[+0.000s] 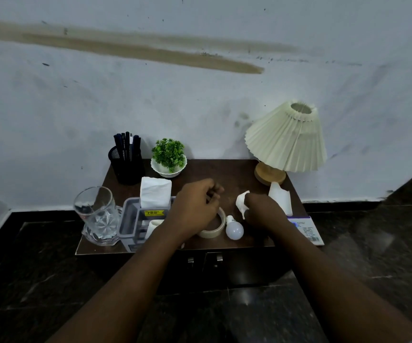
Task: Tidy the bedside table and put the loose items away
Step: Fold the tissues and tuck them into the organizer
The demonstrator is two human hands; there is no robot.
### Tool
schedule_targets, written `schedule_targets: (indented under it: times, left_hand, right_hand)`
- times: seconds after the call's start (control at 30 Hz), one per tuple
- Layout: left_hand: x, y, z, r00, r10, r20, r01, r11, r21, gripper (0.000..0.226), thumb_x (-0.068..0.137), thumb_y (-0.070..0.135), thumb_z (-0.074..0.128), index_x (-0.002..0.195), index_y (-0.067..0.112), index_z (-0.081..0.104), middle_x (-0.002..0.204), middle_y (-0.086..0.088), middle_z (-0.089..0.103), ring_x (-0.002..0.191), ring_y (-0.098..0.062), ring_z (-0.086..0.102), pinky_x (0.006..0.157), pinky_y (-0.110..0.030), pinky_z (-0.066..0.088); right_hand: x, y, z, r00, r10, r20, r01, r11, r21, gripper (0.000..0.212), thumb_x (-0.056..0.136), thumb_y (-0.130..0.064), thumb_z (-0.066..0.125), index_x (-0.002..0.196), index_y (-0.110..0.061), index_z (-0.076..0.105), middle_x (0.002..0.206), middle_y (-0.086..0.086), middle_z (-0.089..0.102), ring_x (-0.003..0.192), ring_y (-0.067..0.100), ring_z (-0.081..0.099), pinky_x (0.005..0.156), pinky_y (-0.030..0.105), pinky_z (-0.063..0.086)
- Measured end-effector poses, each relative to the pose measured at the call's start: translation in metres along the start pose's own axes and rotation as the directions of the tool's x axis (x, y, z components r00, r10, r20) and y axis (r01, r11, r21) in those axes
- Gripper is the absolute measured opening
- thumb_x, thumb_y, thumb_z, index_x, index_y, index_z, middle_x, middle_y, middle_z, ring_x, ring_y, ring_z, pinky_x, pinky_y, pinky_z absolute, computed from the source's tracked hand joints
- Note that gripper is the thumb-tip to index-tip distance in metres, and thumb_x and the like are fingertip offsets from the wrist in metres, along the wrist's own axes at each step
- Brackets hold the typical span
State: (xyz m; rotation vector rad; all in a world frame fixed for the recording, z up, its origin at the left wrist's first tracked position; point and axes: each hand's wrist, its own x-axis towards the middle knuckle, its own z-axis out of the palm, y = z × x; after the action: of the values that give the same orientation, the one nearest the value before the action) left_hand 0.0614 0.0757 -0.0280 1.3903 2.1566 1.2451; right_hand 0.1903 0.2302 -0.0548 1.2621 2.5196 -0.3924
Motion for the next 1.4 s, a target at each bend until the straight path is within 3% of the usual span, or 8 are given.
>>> schedule_targets:
  times: [0.1,0.23,0.33,0.47,0.63,0.8,1.07,1.4]
  left_hand:
    - [0.002,-0.007,-0.003,0.998,-0.056,-0.022,0.053,0.992,-0.118,0.017,0.091,0.007,0.065,0.102,0.017,0.073,0.095,0.016,0.072,0.085,0.0,0.068,0.079,-0.021,0.054]
    - [0.009,-0.005,-0.009,0.943,-0.332,-0.015,0.287,0.836,-0.468,0.018,0.095,0.027,0.069,0.111,0.019,0.071,0.107,0.005,0.074,0.104,-0.013,0.07,0.084,-0.022,0.052]
    - [0.012,0.001,-0.017,0.873,-0.428,0.234,0.434,0.46,-0.775,0.039,0.094,0.048,0.065,0.114,0.016,0.075,0.11,-0.009,0.078,0.102,-0.027,0.075,0.084,-0.037,0.06]
    - [0.013,0.004,-0.024,0.838,-0.468,0.279,0.435,0.266,-0.86,0.026,0.091,0.033,0.073,0.109,0.014,0.075,0.104,-0.011,0.079,0.086,-0.024,0.078,0.07,-0.039,0.064]
    - [0.013,-0.004,-0.029,0.852,-0.514,0.102,0.371,0.456,-0.809,0.015,0.09,0.008,0.074,0.105,0.01,0.075,0.1,-0.007,0.08,0.095,-0.028,0.075,0.082,-0.043,0.063]
    - [0.009,-0.004,-0.035,0.903,-0.429,0.014,0.298,0.602,-0.741,0.018,0.09,0.015,0.077,0.108,0.014,0.073,0.103,-0.004,0.08,0.096,-0.023,0.076,0.087,-0.044,0.062]
    - [0.007,0.005,-0.046,0.892,-0.405,-0.202,0.107,0.622,-0.776,0.017,0.092,0.004,0.071,0.104,0.016,0.071,0.105,-0.007,0.078,0.096,-0.023,0.073,0.084,-0.047,0.06]
    - [0.002,0.006,-0.053,0.952,-0.267,0.15,0.242,0.353,-0.904,0.039,0.094,0.008,0.041,0.074,0.015,0.075,0.112,-0.002,0.073,0.099,-0.02,0.067,0.074,-0.036,0.053]
  right_hand:
    - [0.0,-0.001,-0.012,0.97,0.028,-0.242,0.085,0.892,0.445,0.013,0.092,-0.013,0.063,0.103,-0.007,0.066,0.106,0.013,0.068,0.094,0.027,0.064,0.078,0.032,0.051]
    - [-0.019,-0.019,-0.04,0.978,-0.207,-0.034,0.011,-0.11,0.994,0.011,0.087,-0.008,0.065,0.092,-0.01,0.075,0.097,0.018,0.069,0.084,0.025,0.068,0.077,0.037,0.057]
    - [-0.031,-0.036,-0.05,0.918,-0.397,0.027,-0.184,-0.363,0.913,0.032,0.086,-0.012,0.063,0.114,-0.001,0.073,0.116,0.02,0.072,0.105,0.03,0.072,0.087,0.04,0.06]
    - [-0.032,-0.049,-0.051,0.919,-0.388,0.064,-0.221,-0.375,0.9,0.048,0.099,-0.027,0.05,0.136,0.001,0.061,0.137,0.023,0.062,0.128,0.039,0.059,0.104,0.049,0.052]
    - [-0.025,-0.045,-0.05,0.932,-0.362,0.005,-0.084,-0.202,0.976,0.063,0.102,-0.055,0.045,0.137,-0.004,0.061,0.132,0.021,0.066,0.124,0.038,0.063,0.105,0.054,0.049]
    - [-0.024,-0.04,-0.048,0.94,-0.313,-0.136,0.151,0.026,0.988,0.031,0.098,-0.019,0.063,0.128,-0.009,0.066,0.124,0.012,0.073,0.112,0.031,0.071,0.087,0.046,0.061]
    - [-0.029,-0.043,-0.055,0.961,-0.266,-0.075,0.065,-0.046,0.997,0.036,0.105,-0.024,0.051,0.129,0.0,0.064,0.122,0.022,0.071,0.115,0.04,0.068,0.098,0.058,0.054]
    - [-0.031,-0.045,-0.062,0.975,-0.216,-0.061,0.03,-0.143,0.989,0.039,0.108,-0.026,0.044,0.133,-0.001,0.06,0.122,0.019,0.072,0.112,0.033,0.07,0.092,0.052,0.058]
